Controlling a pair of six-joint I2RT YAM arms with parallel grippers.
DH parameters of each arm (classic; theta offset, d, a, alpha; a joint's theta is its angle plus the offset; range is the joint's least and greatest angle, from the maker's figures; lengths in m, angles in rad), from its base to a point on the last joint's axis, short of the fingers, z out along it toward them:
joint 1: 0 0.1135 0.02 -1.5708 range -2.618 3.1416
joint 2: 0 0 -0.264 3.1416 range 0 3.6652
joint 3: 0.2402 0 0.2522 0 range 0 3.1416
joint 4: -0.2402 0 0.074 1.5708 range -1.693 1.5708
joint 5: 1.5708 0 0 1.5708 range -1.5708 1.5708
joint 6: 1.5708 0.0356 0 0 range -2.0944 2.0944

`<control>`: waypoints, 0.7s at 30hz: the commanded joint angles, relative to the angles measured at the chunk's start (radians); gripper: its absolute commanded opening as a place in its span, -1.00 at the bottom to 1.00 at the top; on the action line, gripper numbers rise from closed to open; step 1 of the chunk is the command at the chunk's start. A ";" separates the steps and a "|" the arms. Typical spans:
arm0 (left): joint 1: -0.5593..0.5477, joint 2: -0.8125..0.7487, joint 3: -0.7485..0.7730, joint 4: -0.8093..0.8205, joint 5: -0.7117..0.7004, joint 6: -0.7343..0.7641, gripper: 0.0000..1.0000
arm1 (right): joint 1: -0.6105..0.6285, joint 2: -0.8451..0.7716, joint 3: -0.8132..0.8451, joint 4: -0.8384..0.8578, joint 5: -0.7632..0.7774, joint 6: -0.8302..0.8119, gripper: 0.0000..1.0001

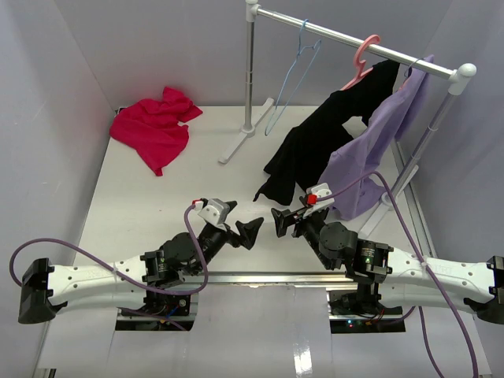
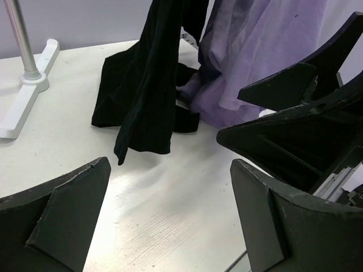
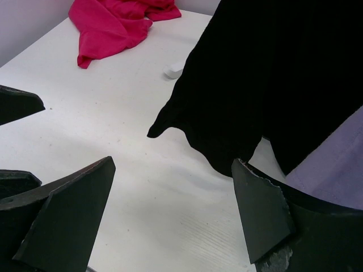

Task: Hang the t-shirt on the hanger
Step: Move the T-shirt to the center of the board.

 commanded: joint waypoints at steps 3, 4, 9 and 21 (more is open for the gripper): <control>-0.002 0.022 0.003 0.029 -0.076 -0.008 0.96 | 0.003 -0.003 -0.002 0.056 0.025 -0.013 0.80; -0.001 0.035 0.000 0.056 -0.104 -0.012 0.96 | 0.003 -0.004 -0.004 0.066 0.024 -0.019 0.80; 0.203 0.158 0.156 -0.134 -0.198 -0.281 0.96 | 0.004 -0.019 -0.013 0.079 0.017 -0.018 0.80; 1.154 0.567 0.560 -0.592 0.240 -0.759 0.66 | 0.003 -0.083 -0.045 0.086 -0.010 -0.037 0.82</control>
